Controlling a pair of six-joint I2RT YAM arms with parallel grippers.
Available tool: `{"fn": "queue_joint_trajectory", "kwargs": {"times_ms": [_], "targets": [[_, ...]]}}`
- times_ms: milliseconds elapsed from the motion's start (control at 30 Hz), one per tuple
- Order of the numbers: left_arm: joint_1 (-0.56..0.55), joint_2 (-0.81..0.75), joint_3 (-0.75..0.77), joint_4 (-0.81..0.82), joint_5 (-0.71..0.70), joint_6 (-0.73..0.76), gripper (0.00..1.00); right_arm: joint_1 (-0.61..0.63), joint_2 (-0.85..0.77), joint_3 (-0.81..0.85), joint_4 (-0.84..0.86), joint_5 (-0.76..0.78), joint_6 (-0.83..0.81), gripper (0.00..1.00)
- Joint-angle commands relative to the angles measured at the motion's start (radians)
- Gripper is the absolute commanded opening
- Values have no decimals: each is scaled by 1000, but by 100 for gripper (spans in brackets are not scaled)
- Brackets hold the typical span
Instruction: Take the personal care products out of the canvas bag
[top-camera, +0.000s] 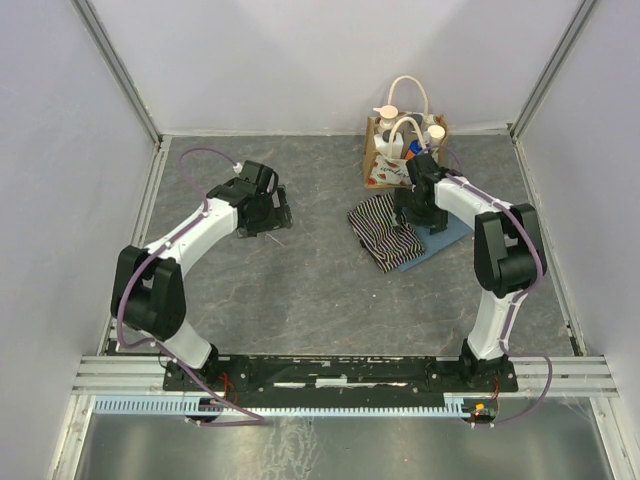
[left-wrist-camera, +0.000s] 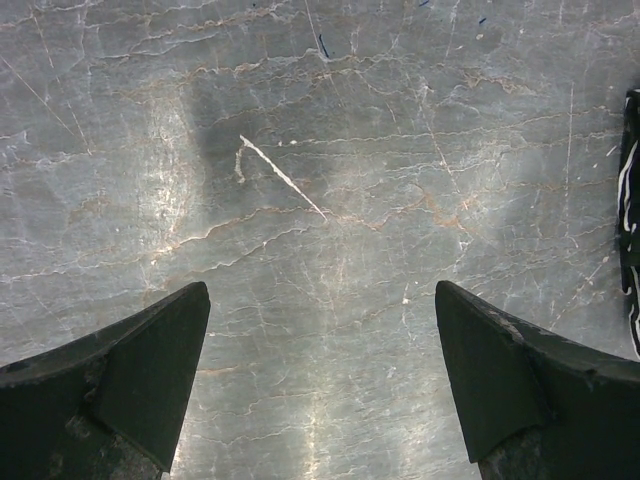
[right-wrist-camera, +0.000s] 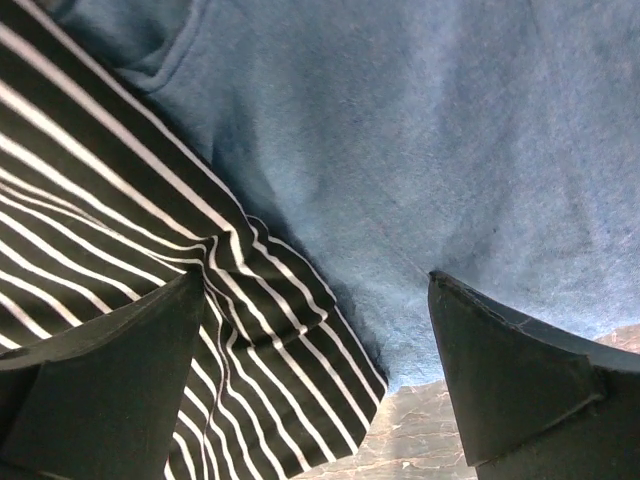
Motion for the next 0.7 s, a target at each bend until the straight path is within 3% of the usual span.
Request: {"fn": "queue_joint_trajectory", "kwargs": {"times_ms": [0, 267, 567, 600, 667], "targets": [[6, -52, 62, -2, -18, 35, 100, -8, 10, -47, -68, 128, 61, 100], [17, -90, 94, -50, -59, 68, 100, -156, 2, -170, -124, 147, 145, 100], [47, -154, 82, -80, -58, 82, 100, -481, -40, -258, -151, 193, 180, 100], [49, -158, 82, -84, -57, 84, 100, -520, -46, -261, -148, 178, 171, 94], [55, -168, 82, -91, -54, 85, 100, -577, -68, -260, -157, 188, 179, 98]]}}
